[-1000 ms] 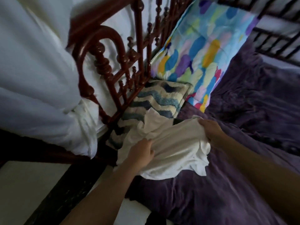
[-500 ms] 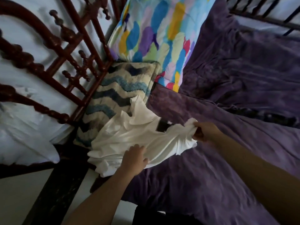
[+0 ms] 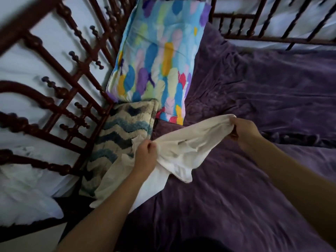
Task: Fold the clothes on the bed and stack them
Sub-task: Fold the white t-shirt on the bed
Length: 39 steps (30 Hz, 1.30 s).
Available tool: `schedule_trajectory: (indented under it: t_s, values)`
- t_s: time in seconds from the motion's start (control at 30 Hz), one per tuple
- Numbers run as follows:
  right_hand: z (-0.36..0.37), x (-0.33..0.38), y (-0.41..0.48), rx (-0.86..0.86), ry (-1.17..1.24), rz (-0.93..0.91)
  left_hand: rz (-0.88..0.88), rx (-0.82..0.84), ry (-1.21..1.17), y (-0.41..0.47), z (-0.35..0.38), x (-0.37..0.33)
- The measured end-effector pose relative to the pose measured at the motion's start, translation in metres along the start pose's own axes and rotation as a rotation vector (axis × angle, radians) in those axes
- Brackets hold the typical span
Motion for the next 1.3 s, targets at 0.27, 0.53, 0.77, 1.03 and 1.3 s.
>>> schedule_trajectory:
  t_s: [0.27, 0.53, 0.77, 1.03, 1.3]
  values:
    - [0.033, 0.057, -0.037, 0.042, -0.035, -0.237, 0.19, 0.102, 0.423, -0.023, -0.079, -0.048]
    - [0.043, -0.099, -0.04, 0.201, -0.87, -0.196, -0.01, 0.635, 0.52, -0.13, -0.015, 0.091]
    - [0.12, -0.192, -0.049, 0.572, -1.618, -0.096, -0.219, 0.446, 0.484, -0.145, -0.058, 0.17]
    - [0.347, -0.141, -0.048, 0.613, -1.449, -0.705, -0.35, 0.243, 0.392, -0.159, -0.088, 0.216]
    - [0.333, -0.186, -0.027, 0.715, -1.344, -0.574, -0.367, 0.126, 0.381, -0.133, -0.103, 0.229]
Point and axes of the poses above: each hand's wrist, its own y-axis towards the middle knuckle, its own z-axis out of the palm, x = y × z, the point moved 8 cm from there along y, towards the middle knuckle, and after that the axes turned 4 degrees about x, right-handed, at the moved point
